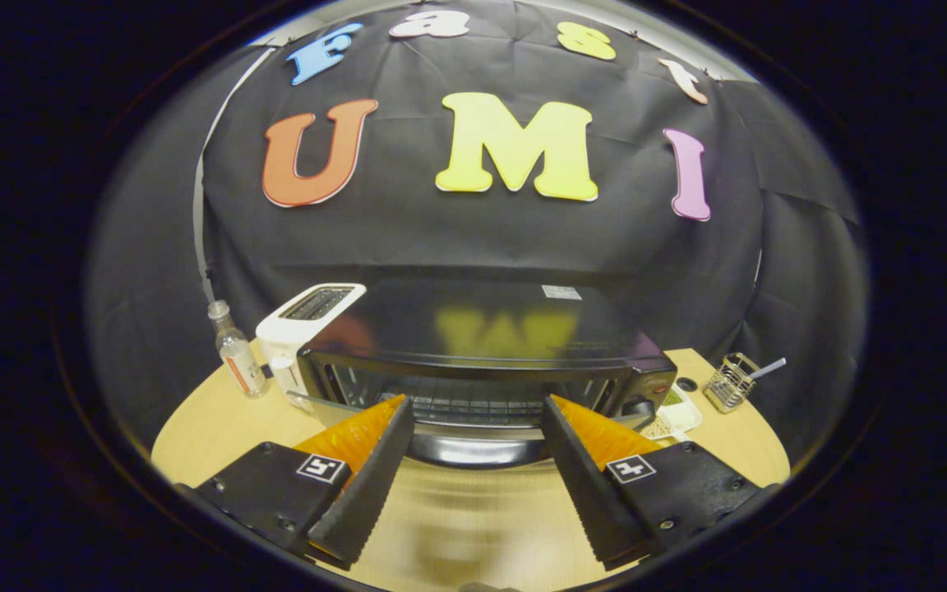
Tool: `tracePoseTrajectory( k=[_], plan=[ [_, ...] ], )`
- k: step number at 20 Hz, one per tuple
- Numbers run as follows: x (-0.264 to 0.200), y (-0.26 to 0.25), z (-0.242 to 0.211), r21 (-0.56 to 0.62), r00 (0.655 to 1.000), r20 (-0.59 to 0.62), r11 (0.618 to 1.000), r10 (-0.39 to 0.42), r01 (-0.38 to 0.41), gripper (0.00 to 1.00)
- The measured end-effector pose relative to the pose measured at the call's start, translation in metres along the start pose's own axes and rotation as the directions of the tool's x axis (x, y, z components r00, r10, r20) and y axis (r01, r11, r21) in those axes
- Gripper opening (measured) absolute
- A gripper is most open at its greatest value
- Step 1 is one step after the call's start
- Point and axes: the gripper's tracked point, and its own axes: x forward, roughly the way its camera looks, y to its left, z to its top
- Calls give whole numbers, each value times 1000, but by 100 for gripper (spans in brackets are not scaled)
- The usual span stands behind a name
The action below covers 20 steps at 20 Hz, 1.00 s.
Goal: Open the toaster oven, put the food inside, and close the toaster oven door.
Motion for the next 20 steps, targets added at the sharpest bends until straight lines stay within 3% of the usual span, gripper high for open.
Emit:
tracePoseTrajectory(
  k=[10, 15, 20],
  plan=[
    [-41, 0, -58, -24, 997, -73, 1000, 1, -2, 100],
    [-50, -2, -82, 77, 993, -116, 997, 37, -28, 100],
    [-52, -2, -95, 53, 990, -135, 998, 37, -30, 100]
  ],
)
